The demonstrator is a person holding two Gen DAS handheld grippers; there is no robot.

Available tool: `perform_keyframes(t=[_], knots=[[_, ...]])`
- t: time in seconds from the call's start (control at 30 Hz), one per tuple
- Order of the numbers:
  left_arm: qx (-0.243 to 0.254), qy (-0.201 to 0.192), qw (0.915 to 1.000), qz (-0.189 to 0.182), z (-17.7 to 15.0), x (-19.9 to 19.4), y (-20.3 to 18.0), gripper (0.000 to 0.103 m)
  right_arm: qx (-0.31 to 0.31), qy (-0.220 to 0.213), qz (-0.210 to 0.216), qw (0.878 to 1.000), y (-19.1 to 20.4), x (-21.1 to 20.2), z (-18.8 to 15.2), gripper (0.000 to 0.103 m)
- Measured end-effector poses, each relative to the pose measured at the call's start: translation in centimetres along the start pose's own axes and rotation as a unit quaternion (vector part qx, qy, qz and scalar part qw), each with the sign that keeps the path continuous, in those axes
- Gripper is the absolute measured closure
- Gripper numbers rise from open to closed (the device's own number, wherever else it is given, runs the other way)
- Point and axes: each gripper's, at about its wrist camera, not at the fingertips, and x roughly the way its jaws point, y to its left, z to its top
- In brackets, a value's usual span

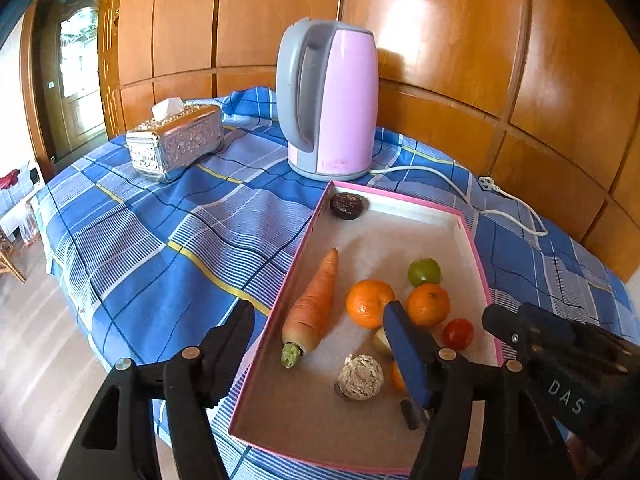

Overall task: Organize fruits
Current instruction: 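Lower the chunk and orange into the tray and open both tools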

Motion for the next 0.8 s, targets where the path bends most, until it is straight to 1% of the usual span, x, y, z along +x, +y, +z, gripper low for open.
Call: perform_keyframes(t=[0.07,0.17,0.33,0.43,0.7,0.8], knots=[[0.002,-0.006,1.0,-0.002,-0.1,-0.5,-0.2,0.034,0.002,-0.007,-0.007,1.0,-0.2,-0.6,-0.5,0.059],[0.005,-0.016,0.9999,-0.004,-0.2,-1.2,-0.4,0.031,0.005,-0.016,-0.016,1.0,-0.4,-1.3,-1.1,0.054],[0.007,-0.028,0.9995,-0.008,-0.3,-2.0,-0.9,0.027,0.003,-0.023,-0.027,0.999,-0.7,-2.2,-2.0,0.054],[0.012,-0.03,0.9994,-0.009,-0.4,-2.1,-1.2,0.023,0.004,-0.025,-0.033,0.999,-0.8,-2.4,-2.5,0.054],[0.012,-0.026,0.9996,-0.007,-0.7,-2.0,-1.4,0.022,0.007,-0.021,-0.041,0.999,-0.9,-2.2,-3.1,0.054],[0.013,-0.027,0.9995,-0.006,-0.7,-2.0,-1.3,0.02,0.006,-0.022,-0.042,0.999,-0.9,-2.2,-3.2,0.054]])
